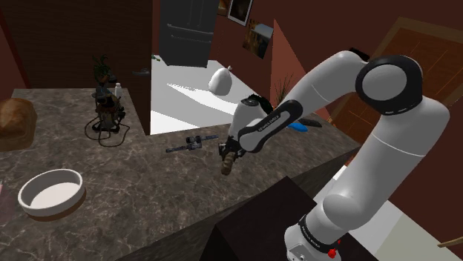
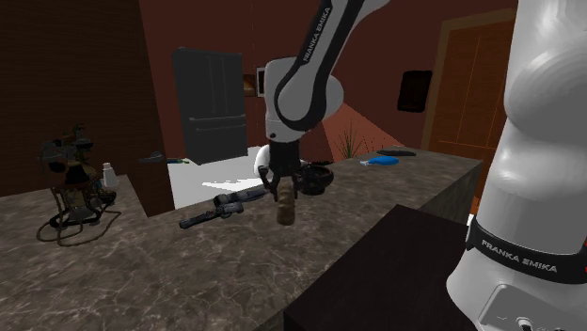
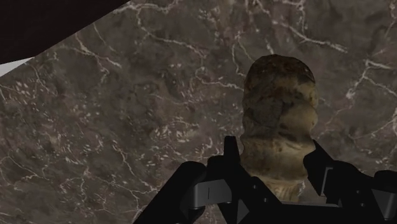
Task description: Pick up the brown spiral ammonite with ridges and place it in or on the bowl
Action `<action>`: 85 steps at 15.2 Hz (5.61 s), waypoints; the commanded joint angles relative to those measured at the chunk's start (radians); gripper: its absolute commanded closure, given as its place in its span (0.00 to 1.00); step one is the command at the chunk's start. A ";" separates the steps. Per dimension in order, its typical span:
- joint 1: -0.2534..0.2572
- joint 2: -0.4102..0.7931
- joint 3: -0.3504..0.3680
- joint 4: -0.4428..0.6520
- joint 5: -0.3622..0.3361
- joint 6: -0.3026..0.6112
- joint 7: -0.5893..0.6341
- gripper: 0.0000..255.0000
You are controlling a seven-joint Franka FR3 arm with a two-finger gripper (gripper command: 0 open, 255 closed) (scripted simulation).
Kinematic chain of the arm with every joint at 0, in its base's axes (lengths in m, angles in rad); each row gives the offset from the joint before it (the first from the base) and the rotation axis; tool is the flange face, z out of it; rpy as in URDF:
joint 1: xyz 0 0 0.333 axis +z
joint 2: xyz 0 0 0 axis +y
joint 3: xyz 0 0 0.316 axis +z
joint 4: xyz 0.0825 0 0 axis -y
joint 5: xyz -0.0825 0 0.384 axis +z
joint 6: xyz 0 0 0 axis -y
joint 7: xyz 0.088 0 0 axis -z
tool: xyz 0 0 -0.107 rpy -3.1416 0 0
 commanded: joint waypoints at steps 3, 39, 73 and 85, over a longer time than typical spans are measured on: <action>-0.006 -0.061 0.014 -0.001 0.043 -0.057 -0.035 1.00; -0.293 0.290 -0.173 0.748 0.191 -0.423 -0.645 1.00; -0.356 0.582 -0.179 0.993 0.214 -0.374 -0.720 0.00; -0.352 0.493 -0.180 0.980 0.212 -0.449 -0.719 0.00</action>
